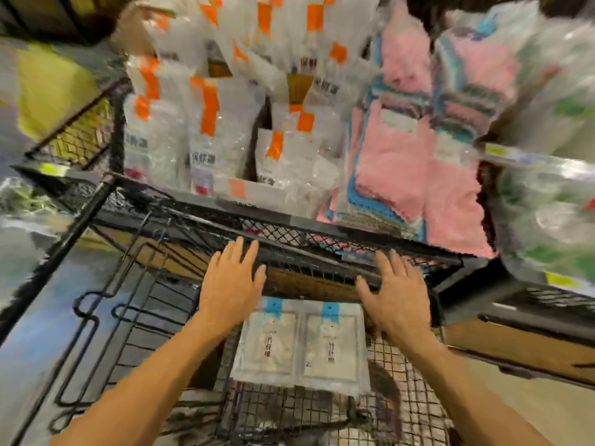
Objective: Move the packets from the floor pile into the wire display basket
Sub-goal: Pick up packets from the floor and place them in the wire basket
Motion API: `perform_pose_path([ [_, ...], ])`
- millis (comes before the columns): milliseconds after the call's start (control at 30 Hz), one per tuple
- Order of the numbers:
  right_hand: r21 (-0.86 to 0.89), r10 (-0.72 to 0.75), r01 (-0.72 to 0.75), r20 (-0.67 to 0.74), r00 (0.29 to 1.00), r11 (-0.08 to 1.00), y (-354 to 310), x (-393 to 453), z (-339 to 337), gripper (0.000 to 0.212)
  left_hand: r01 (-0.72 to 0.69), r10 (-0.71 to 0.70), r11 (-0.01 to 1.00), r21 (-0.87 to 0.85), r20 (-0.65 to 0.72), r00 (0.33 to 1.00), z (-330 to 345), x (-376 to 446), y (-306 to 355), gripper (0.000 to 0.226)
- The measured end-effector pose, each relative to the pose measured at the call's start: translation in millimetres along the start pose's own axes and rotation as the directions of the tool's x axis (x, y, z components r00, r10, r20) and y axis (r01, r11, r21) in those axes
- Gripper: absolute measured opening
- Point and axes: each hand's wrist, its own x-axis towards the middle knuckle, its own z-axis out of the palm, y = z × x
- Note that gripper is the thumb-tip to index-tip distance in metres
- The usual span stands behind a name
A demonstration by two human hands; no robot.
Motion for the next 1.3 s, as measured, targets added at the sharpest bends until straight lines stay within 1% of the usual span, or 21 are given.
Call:
perform_pose_path([
  [67,0.023,0.004,-0.003,-0.028,1.0,1.0,-2.4,-1.1,-28.5,0.076,-0.007,0.007,1.0,-0.019,-0.034,0.999,-28.3,0.2,5.4,0.062],
  [133,0.054,-0.001,0.006,-0.099,0.995,0.999,-2.7,-8.7,-63.1,0.077,-0.015,0.012,0.999,-0.041,-0.067,0.998,-63.0,-5.6,14.0,0.061],
  [200,0.051,-0.015,0.023,-0.152,0.988,0.998,-0.6,-14.8,-93.6,0.081,-0.033,0.03,0.999,-0.022,-0.115,0.993,-94.3,-10.5,24.0,0.061],
  [333,0.036,-0.004,0.011,-0.184,0.983,0.999,8.5,-31.4,-142.2,0.076,-0.075,0.072,0.997,-0.017,-0.161,0.984,-142.9,-20.9,41.8,0.06],
  [400,0.019,0.024,-0.021,-0.207,0.978,1.0,13.3,-43.6,-162.3,0.077,-0.113,0.11,0.993,-0.012,-0.174,0.979,-160.9,-25.9,50.6,0.061],
  [533,0.026,0.104,-0.101,-0.265,0.959,0.995,19.6,-76.3,-194.1,0.088,-0.222,0.211,0.974,-0.042,-0.177,0.961,-185.4,-32.0,63.2,0.06],
  [633,0.04,0.186,-0.183,-0.295,0.937,0.982,23.5,-105.9,-208.0,0.086,-0.316,0.306,0.948,-0.032,-0.168,0.937,-198.3,-38.4,71.5,0.068],
  [767,0.073,0.303,-0.296,-0.332,0.893,0.952,27.3,-150.9,-215.7,0.076,-0.424,0.411,0.902,-0.078,-0.141,0.901,-208.5,-43.5,81.7,0.062],
  [867,0.095,0.41,-0.402,-0.326,0.852,0.911,32.6,-187.1,-219.0,0.079,-0.548,0.535,0.833,-0.075,-0.145,0.832,-211.9,-53.2,94.8,0.072],
  [933,0.114,0.478,-0.467,-0.311,0.821,0.877,37.0,-214.1,-218.7,0.08,-0.598,0.588,0.797,-0.084,-0.117,0.8,-211.0,-64.6,108.3,0.07],
  [1033,0.154,0.579,-0.561,-0.302,0.757,0.814,45.1,-259.1,-217.7,0.08,-0.675,0.665,0.732,-0.095,-0.116,0.738,-210.3,-86.5,133.8,0.075],
  [1133,0.214,0.652,-0.618,-0.31,0.692,0.757,55.0,-307.7,-213.7,0.08,-0.746,0.739,0.653,-0.134,-0.106,0.666,-206.3,-109.8,163.6,0.08],
  [1233,0.237,0.715,-0.68,-0.339,0.612,0.694,67.4,-353.5,-210.8,0.08,-0.816,0.809,0.563,-0.134,-0.111,0.577,-204.9,-138.7,195.0,0.08],
  [1300,0.238,0.749,-0.719,-0.349,0.564,0.653,74.5,-382.5,-212.2,0.08,-0.852,0.848,0.507,-0.132,-0.102,0.52,-206.4,-159.1,216.3,0.074],
])
